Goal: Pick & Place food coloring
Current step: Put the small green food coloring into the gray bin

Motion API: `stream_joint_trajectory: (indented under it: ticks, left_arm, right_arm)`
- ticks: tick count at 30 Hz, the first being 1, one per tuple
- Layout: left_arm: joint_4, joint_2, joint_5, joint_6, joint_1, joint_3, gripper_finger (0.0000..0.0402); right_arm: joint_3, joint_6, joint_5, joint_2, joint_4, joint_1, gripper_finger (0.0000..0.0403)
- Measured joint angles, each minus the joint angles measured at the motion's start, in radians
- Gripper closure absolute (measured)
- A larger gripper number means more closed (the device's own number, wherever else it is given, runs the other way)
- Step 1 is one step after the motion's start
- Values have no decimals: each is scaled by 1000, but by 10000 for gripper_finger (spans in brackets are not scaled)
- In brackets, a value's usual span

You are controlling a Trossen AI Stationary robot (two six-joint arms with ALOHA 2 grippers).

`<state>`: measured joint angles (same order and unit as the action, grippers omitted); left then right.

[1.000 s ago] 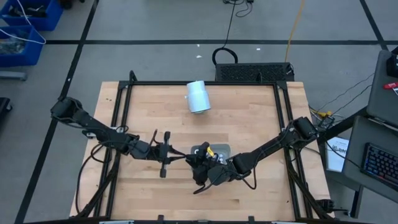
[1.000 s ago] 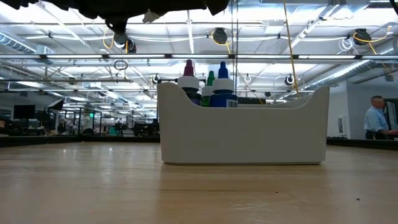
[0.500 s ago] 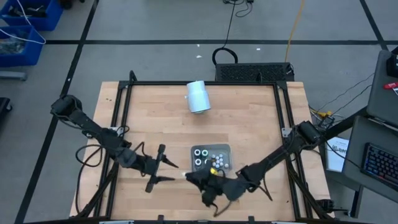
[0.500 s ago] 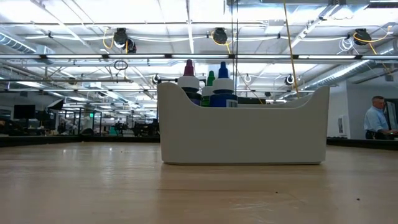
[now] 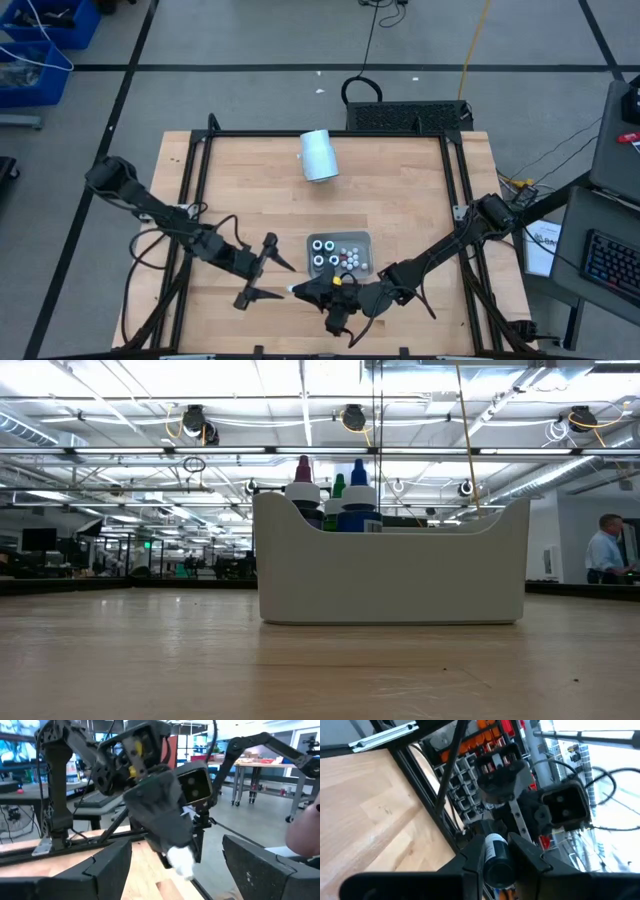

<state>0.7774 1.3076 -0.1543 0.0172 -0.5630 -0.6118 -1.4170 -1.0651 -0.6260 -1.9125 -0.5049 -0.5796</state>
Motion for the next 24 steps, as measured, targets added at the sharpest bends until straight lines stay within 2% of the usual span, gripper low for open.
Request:
stream_joint_trajectory:
  ticks: [7, 14, 24]
  left_arm:
    - [-3, 32, 27, -25, 48, -15, 99]
    - [-7, 32, 24, -54, 69, -15, 112]
    - [-8, 32, 26, -84, 98, -15, 160]
  right_arm:
    - [0, -35, -4, 0, -1, 18, 343]
    - [1, -81, -81, 0, -20, 16, 343]
    - [1, -84, -81, 0, -21, 39, 342]
